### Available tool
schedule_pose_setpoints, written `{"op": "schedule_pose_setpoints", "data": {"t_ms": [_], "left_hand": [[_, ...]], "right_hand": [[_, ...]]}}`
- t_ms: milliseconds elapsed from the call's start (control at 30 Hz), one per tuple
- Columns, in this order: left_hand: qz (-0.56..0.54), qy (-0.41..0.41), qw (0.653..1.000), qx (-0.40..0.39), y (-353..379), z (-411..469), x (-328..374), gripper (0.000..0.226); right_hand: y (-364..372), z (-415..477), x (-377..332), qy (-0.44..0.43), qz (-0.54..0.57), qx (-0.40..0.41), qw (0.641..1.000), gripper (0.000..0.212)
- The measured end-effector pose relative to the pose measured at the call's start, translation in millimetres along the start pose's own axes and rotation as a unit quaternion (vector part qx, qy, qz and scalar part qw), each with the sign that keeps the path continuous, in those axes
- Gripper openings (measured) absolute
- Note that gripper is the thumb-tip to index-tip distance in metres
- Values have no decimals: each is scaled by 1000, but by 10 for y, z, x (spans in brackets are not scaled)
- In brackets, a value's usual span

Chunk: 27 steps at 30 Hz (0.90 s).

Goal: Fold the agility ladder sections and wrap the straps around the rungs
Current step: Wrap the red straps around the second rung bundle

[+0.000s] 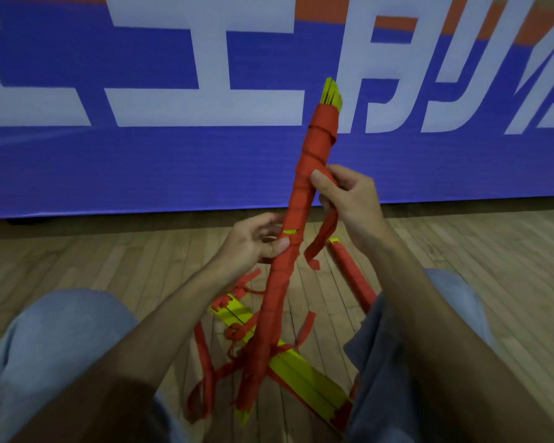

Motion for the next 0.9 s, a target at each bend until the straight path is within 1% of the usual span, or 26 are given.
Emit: {"op": "schedule_pose_setpoints", "data": {"t_ms": [67,167,233,300,333,400,500,533,600,633,700,767,800,833,867,900], "left_hand": [[-63,-12,997,-42,-13,-23,4,38],[-166,-15,981,-104,0,-53,12,34],[-197,-17,972,-124,5,-55,1,42],[-205,-26,970,-131,7,-46,2,50],[-206,-34,969,-132,7,-41,7,48],[-212,-54,968,-120,10,-30,38,40],[-201,-76,974,-74,21,21,14,36],[-195,-80,976,-49,21,42,-18,35],[-184,-89,979,3,31,80,-75,33],[-164,-89,982,29,47,91,-97,31],[-86,-78,991,72,96,99,-146,33],[21,-64,993,98,164,90,-216,48],[94,-63,988,104,196,83,-256,59],[174,-67,976,109,222,78,-307,69],[238,-69,961,119,244,73,-346,74],[277,-66,950,132,255,77,-366,76]], "right_hand": [[-20,0,-4,8,50,-18,999,10],[-37,9,12,23,106,-47,993,11],[-11,0,15,31,106,-62,992,10],[11,-9,22,30,92,-42,994,11],[15,-11,27,27,90,-22,995,14],[11,-3,43,23,88,14,996,20],[23,24,86,19,69,61,996,31],[40,32,99,19,64,75,995,32],[78,37,131,31,59,97,993,27],[100,33,150,39,55,107,992,27],[137,31,195,49,38,137,989,34],[149,33,220,62,12,169,984,38],[152,31,215,67,4,178,982,37],[156,25,211,72,2,183,980,34],[160,20,208,75,-2,184,980,33],[162,12,204,77,-6,184,980,32]]}}
Point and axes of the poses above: each hand's wrist, its own z-axis towards the middle knuckle, its own y-axis out of the palm, x = y × z, the point moved 1 cm from there along z, towards the middle knuckle, and after that the axes turned 6 degrees about -x, right-handed, at the moved point
